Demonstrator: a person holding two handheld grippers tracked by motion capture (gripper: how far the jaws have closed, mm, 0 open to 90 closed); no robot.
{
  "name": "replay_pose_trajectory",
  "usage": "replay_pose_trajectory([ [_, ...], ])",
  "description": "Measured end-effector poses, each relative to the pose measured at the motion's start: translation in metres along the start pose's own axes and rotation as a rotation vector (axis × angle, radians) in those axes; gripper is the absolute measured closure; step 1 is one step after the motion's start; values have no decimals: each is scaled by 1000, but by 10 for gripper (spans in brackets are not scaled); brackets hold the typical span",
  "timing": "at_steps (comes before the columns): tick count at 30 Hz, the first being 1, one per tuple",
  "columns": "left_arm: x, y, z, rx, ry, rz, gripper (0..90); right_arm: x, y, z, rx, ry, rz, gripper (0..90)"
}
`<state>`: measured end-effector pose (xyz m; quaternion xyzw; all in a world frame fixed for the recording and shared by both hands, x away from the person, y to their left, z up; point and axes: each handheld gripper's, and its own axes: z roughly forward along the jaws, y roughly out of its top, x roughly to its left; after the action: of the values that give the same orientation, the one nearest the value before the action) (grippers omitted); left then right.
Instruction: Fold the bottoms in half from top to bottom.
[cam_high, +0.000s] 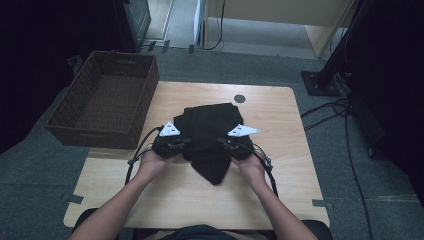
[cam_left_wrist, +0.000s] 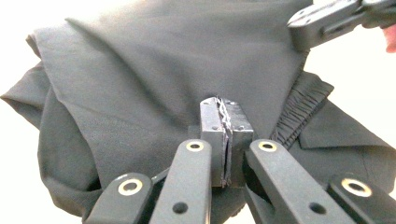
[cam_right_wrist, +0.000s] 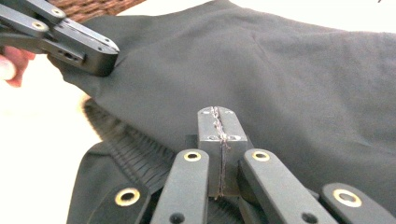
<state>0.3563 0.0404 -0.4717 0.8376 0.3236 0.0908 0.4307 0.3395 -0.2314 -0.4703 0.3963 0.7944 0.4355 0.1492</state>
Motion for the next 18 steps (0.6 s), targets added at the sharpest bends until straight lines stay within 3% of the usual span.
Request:
replay_pose_trajectory([
  [5, -4, -6, 4, 50, -31, -12, 735, 8, -11, -5, 43, 10, -25, 900],
  [9, -5, -12, 9, 60, -31, -15, 729, 7, -25, 1, 65, 15, -6, 900],
  [12, -5, -12, 14, 58, -8, 0, 726, 7, -29, 6, 77, 19, 5, 867],
  [14, -3, -10, 17, 58, 1, -6, 697, 6, -26, 4, 45, 26, 14, 848],
  [18, 1, -7, 22, 55, 2, -29, 657, 1, -13, -3, -35, -6, 17, 702],
])
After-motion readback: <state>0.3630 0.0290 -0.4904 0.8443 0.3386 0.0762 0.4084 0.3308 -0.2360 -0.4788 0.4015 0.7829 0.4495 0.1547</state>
